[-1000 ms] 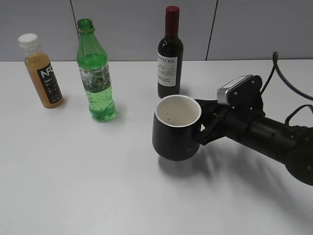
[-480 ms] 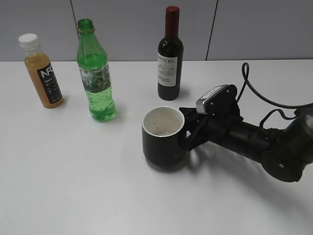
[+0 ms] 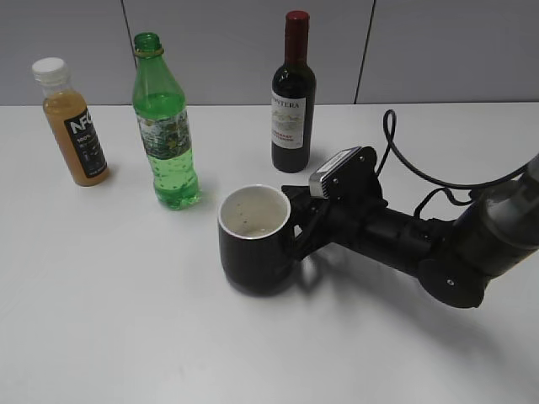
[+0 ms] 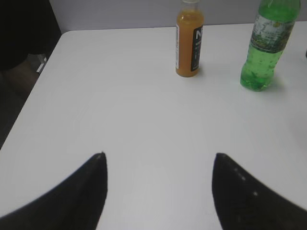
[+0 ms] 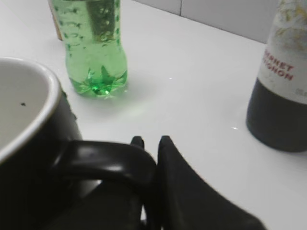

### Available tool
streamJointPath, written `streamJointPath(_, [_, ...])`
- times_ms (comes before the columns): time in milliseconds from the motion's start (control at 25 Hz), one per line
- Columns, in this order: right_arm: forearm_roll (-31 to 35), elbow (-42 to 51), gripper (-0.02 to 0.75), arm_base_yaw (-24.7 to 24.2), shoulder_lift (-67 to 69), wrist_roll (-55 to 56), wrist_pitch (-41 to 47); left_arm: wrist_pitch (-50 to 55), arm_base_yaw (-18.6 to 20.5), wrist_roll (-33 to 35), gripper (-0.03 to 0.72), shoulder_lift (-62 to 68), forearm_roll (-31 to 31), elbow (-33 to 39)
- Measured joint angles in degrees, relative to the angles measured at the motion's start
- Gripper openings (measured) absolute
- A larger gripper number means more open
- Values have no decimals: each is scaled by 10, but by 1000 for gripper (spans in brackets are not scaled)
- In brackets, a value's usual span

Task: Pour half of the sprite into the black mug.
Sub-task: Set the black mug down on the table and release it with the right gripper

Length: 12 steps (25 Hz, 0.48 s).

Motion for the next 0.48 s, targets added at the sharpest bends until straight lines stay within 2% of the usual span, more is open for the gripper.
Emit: streamJointPath(480, [9,3,48,4,16,4,-8,0,0,0,521,0,0,0])
